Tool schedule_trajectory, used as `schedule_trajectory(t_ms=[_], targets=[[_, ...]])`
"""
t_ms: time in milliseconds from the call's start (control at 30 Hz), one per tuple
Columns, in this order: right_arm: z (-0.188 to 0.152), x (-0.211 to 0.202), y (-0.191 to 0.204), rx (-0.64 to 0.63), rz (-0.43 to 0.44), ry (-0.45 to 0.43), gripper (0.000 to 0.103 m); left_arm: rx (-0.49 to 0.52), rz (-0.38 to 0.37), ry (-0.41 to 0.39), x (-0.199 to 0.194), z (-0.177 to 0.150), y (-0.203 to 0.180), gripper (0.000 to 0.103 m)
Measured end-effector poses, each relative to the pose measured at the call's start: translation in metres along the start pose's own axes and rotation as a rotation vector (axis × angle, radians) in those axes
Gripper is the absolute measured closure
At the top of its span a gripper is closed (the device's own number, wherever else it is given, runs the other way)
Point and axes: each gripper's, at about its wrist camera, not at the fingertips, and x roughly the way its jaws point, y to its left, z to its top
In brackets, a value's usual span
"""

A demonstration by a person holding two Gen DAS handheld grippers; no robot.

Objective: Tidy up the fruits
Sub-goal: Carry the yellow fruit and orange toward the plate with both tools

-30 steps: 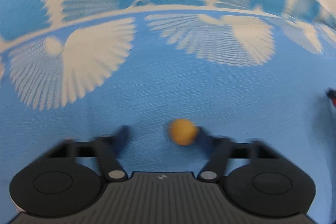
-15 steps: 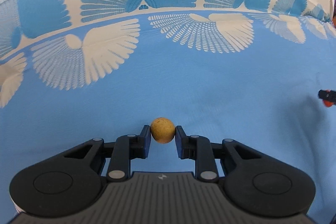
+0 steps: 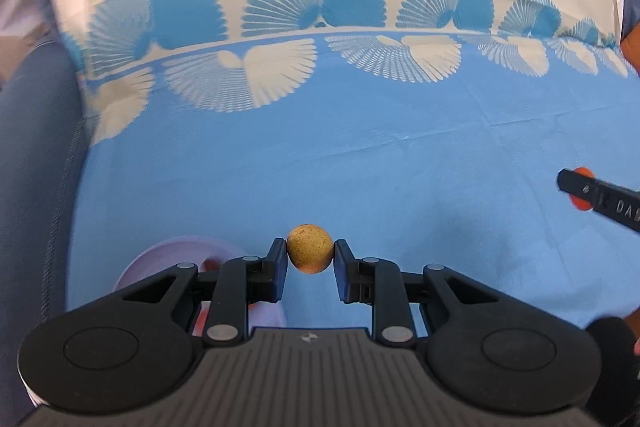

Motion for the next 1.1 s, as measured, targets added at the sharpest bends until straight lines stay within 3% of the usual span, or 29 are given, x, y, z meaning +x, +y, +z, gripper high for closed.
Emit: schedule_trajectory(t_ms=[267, 500, 767, 867, 1100], targets=[[-0.039, -0.071, 0.076, -0.131, 0.158, 0.014, 0.066, -0.073, 0.016, -0.029, -0.078, -0.055, 0.048, 0.076], [-0.082, -0.112, 0.134, -0.274, 0.27, 0.046, 0.066, -0.136, 0.065, -0.036, -0.122, -0.109, 0.088, 0.076], [-0.126, -0.143, 0.167, -0.436, 0.335, 0.057, 0.066, -0.191, 0.108, -0.025, -0.142, -0.158, 0.113, 0.076], [-0.134, -0.152, 0.17, -0.468, 0.379, 0.063, 0.066, -0.207, 0.103, -0.005, -0.143, -0.174, 0.116, 0.076], [-0.142, -0.162, 0.175, -0.507, 0.389, 0.063, 0.066, -0.233, 0.094, 0.015, -0.141, -0.189, 0.118, 0.076]])
